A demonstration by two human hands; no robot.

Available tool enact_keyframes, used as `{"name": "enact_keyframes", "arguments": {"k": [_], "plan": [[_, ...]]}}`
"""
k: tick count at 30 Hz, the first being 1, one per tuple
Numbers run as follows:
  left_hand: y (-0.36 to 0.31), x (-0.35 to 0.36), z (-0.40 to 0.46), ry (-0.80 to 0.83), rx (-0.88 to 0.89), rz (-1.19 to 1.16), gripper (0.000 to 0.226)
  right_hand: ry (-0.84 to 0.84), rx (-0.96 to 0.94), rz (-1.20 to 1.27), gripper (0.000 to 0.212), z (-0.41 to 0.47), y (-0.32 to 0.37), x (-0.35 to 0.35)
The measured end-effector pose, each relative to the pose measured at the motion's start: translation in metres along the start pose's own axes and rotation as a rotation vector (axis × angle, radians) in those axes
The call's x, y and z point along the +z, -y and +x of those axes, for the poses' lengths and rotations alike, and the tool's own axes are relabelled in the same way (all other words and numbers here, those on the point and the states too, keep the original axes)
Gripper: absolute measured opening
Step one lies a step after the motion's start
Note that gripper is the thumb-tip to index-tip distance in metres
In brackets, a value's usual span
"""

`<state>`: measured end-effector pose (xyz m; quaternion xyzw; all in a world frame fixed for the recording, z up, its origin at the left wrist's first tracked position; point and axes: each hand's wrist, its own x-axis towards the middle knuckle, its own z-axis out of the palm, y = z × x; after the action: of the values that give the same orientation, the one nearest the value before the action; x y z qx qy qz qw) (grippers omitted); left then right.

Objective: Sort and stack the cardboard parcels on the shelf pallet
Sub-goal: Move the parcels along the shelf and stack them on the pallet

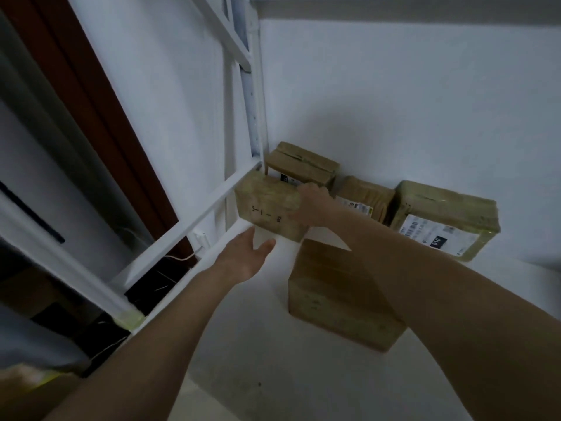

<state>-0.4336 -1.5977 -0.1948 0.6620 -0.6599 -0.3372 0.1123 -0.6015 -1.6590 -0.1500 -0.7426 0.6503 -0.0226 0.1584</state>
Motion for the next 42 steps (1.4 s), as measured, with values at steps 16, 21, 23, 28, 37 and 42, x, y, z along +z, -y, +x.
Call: {"name": "enact_keyframes", "arguments": {"k": [16,21,23,28,37,42], "plan": [[-0.026,0.012,0.058,-0.078,-0.068,-0.528,0.063,0.099,0.093,-0.138,0.079,0.032,-0.038,0.015],[-0.025,0.002,0.076,-0.275,-0.195,-0.586,0.074,0.163,0.08,-0.03,0.088,0.015,-0.059,0.011],[-0.021,0.0,0.08,-0.256,-0.224,-0.593,0.076,0.181,0.132,0.211,0.092,0.01,-0.067,0.01],[-0.018,0.006,0.075,-0.153,-0.177,-0.706,0.04,0.182,0.402,0.971,0.071,-0.005,-0.069,0.012],[-0.062,-0.042,0.027,-0.235,0.215,-0.725,0.049,-0.267,0.332,1.166,0.053,-0.075,-0.049,-0.056],[-0.072,-0.039,-0.027,-0.178,0.291,-0.752,0.039,-0.549,0.296,1.176,0.041,-0.16,-0.026,-0.062]]}}
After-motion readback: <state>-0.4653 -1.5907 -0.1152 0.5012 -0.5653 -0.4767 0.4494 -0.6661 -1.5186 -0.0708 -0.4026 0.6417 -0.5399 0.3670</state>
